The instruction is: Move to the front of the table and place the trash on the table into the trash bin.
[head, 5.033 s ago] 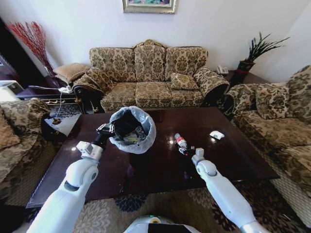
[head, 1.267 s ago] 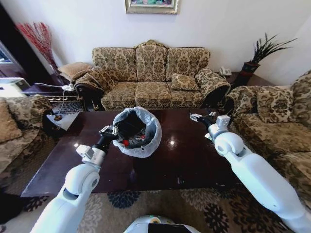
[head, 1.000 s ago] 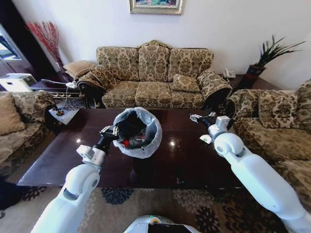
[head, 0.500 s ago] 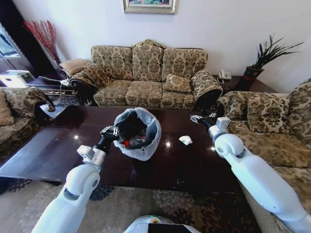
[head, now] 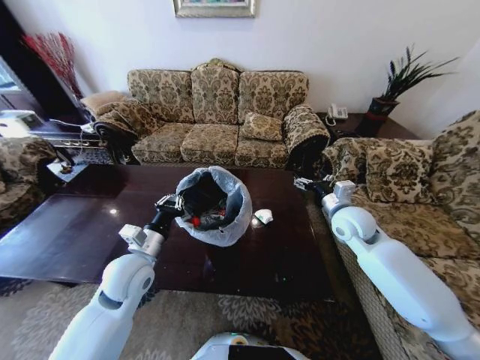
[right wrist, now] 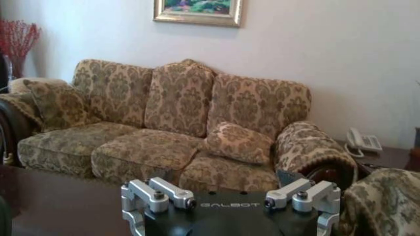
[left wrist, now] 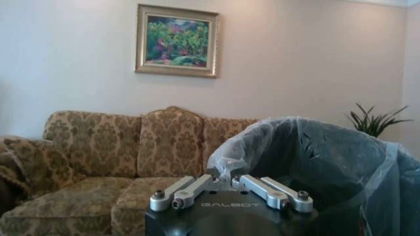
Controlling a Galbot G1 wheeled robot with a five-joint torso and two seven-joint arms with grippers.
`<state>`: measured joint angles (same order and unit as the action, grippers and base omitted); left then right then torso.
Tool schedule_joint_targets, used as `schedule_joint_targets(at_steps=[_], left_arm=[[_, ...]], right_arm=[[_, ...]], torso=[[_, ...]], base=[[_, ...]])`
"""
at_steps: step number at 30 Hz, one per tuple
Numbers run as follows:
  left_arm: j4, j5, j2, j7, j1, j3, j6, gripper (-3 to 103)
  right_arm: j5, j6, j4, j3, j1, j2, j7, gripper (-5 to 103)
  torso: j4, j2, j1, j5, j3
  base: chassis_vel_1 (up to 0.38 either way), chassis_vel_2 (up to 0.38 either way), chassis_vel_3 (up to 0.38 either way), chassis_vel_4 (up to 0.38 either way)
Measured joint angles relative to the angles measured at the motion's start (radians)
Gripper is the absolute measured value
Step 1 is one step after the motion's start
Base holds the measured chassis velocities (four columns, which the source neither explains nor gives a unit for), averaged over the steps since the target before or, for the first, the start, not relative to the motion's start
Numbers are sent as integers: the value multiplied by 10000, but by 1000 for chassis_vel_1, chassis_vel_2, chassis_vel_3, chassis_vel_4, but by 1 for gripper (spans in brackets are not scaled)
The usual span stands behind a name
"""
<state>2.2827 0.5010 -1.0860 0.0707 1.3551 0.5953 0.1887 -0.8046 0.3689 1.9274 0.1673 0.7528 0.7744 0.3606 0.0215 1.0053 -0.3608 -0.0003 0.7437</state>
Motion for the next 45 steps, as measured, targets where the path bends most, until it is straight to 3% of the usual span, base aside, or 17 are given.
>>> schedule_joint_targets(at_steps=[11, 35, 36, 39, 40, 42, 45], left_arm=[[0, 2, -3, -6, 1, -8, 7, 3], [2, 1, -3, -12, 0, -8, 15, 3], [67, -194, -51, -12, 91, -8, -171, 3], [209, -594, -144, -81, 363, 17, -546, 3], [209, -594, -144, -81, 363, 17, -546, 3], [209, -422, -163, -85, 393, 0, -654, 3], [210, -363, -170, -87, 368, -2, -715, 3]], right_arm=[[-5, 0, 3, -1, -4, -2, 4, 100], [-11, 2, 7, -2, -5, -2, 3, 100], [3, 2, 10, -1, 9, -2, 3, 100], [623, 2, 236, 219, 620, 123, 73, 100], [623, 2, 236, 219, 620, 123, 73, 100], [1687, 2, 629, 597, 1652, 345, 227, 100], [2092, -17, 820, 775, 2215, 450, 268, 100]], torso=[[-15, -1, -5, 7, 2], [-12, 0, -2, 3, 1], [-14, 0, -2, 3, 1], [-8, 0, -2, 6, 0], [-8, 0, -2, 6, 0], [-12, 0, -2, 5, 1], [-18, 0, -1, 5, 0]], base=[[22, 10, -10, 4], [0, 0, 0, 0], [0, 0, 0, 0], [0, 0, 0, 0], [0, 0, 0, 0], [0, 0, 0, 0], [0, 0, 0, 0]])
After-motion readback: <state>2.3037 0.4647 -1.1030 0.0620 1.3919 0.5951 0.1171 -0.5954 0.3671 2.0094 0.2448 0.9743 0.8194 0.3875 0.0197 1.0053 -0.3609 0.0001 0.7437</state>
